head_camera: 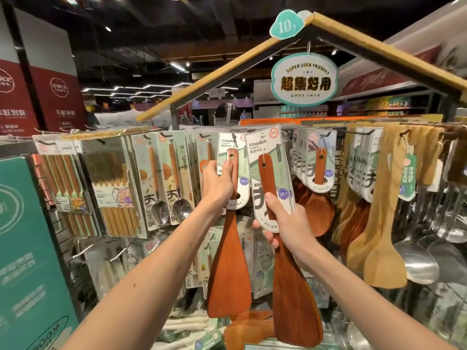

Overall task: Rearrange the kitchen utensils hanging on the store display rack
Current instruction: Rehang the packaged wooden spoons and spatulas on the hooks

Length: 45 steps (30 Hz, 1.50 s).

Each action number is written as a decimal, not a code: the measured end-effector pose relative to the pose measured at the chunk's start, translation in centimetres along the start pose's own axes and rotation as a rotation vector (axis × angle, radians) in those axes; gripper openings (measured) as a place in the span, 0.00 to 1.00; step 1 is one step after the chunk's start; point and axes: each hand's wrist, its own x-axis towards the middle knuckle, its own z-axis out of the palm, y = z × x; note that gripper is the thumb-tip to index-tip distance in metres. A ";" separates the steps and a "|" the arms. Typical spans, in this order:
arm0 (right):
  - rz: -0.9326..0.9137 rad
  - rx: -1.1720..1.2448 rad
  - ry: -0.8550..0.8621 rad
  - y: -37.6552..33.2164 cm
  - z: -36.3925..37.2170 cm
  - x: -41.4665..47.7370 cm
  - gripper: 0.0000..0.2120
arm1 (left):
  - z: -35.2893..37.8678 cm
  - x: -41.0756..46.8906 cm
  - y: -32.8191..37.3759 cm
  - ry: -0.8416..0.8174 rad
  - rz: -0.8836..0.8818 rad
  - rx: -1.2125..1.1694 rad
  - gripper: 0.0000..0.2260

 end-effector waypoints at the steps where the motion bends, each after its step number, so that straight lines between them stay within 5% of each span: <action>1: 0.000 -0.006 0.002 -0.1 0.1 0.3 0.23 | 0.2 0.5 -0.1 0.006 0.001 0.008 0.14; 10: 0.044 -0.040 0.023 1.0 0.7 3.2 0.24 | 2.9 6.9 -3.0 -0.017 -0.053 0.107 0.24; 24: 0.089 -0.051 0.057 2.8 -1.2 1.9 0.21 | 4.5 9.5 -3.8 -0.034 -0.049 0.322 0.16; 30: 0.076 -0.049 0.030 2.6 -1.0 1.1 0.19 | 3.5 8.9 -4.2 -0.230 -0.103 0.475 0.23; 35: 0.052 -0.058 0.002 2.6 -0.4 0.1 0.19 | 1.9 6.3 -4.0 -0.438 -0.078 0.725 0.14; 39: 0.062 -0.031 -0.014 2.5 -0.1 -0.8 0.18 | 0.0 3.6 -3.4 -0.446 0.080 0.931 0.13; 42: 0.118 0.060 -0.012 2.7 -0.1 -1.6 0.16 | -0.9 -0.4 -2.1 -0.444 0.132 0.641 0.22; 45: 0.144 0.096 -0.014 2.8 0.0 -2.5 0.14 | -1.8 -5.0 -0.8 -0.456 -0.059 0.202 0.27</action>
